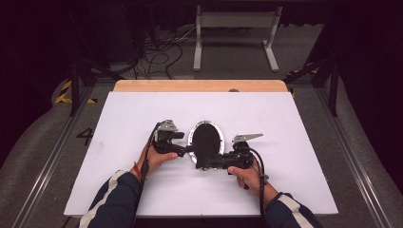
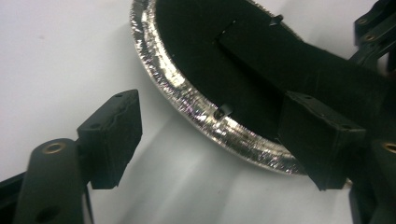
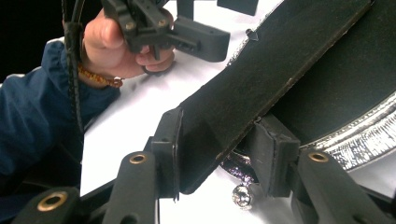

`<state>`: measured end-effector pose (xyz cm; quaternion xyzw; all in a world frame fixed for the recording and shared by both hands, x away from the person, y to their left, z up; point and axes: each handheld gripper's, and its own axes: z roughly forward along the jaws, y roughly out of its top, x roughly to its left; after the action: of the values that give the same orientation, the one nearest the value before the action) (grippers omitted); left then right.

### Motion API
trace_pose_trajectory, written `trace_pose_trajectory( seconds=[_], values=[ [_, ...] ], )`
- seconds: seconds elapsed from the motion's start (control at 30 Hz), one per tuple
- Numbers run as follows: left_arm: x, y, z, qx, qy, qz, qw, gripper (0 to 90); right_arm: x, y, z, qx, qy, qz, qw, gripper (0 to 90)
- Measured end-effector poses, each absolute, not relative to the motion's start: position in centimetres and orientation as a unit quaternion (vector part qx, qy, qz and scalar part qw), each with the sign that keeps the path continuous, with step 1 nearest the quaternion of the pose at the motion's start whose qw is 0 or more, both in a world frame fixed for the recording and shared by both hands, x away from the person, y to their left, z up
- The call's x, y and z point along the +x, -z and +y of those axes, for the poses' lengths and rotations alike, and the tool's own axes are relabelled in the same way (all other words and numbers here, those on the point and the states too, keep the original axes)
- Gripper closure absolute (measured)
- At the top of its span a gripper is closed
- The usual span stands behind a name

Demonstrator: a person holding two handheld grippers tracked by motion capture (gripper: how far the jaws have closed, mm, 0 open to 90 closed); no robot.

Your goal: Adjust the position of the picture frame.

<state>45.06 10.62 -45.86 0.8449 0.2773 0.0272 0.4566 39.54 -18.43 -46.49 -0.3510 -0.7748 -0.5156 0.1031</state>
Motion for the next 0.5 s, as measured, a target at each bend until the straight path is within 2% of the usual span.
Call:
trace_pose_trajectory(
  seconds=[0.33, 0.5],
  values=[
    [45.41, 46.4, 9.74, 0.842, 0.027, 0.278, 0.462, 24.1, 39.04, 46.27, -18.43, -0.322, 0.518, -0.788, 0.082, 58.4],
    [45.54, 46.45, 10.01, 0.836, 0.049, 0.279, 0.47, 29.9, 38.95, 46.22, -18.46, -0.316, 0.52, -0.789, 0.081, 58.4]
  ],
)
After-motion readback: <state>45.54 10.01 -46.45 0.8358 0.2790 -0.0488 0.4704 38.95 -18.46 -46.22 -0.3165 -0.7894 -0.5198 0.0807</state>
